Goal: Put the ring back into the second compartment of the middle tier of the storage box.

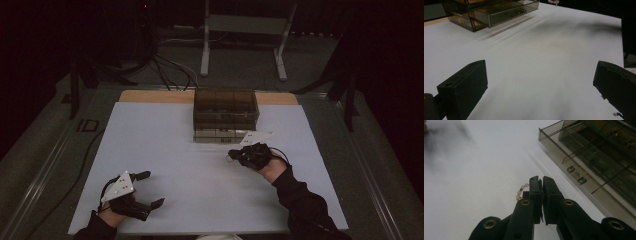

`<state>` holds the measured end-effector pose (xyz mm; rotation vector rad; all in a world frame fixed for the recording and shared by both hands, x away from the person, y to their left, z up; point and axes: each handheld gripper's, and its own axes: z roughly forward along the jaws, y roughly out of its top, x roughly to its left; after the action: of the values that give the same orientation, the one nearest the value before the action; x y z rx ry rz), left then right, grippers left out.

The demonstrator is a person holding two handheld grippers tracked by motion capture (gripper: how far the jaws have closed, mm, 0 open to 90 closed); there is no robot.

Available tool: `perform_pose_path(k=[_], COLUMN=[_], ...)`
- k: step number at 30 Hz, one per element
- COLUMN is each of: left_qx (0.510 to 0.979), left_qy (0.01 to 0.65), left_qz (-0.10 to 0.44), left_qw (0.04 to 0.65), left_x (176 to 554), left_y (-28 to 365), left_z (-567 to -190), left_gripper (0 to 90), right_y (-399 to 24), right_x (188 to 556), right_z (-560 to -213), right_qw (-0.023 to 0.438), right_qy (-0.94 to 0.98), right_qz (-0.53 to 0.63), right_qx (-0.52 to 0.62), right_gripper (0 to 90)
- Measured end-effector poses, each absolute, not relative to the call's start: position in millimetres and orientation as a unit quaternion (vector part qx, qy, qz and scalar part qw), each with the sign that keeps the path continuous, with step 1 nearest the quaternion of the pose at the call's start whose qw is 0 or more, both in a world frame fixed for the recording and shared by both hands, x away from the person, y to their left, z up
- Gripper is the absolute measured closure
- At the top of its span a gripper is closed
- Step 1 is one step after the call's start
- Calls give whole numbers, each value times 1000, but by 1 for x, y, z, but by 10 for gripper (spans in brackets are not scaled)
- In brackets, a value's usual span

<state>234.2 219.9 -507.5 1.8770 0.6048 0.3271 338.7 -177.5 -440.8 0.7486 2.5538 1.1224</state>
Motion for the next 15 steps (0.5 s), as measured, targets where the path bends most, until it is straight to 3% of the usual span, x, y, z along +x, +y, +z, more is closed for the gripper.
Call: perform_pose_path(k=[15], left_qx=[790], left_qy=[252], left_qz=[138], left_qw=[542], left_x=[234], left_y=[220], left_z=[-507], left_gripper=[9], right_y=[-175], right_x=[351], right_z=[-427], right_qw=[135], right_qy=[873], right_qz=[388], right_qx=[263], right_gripper=[866])
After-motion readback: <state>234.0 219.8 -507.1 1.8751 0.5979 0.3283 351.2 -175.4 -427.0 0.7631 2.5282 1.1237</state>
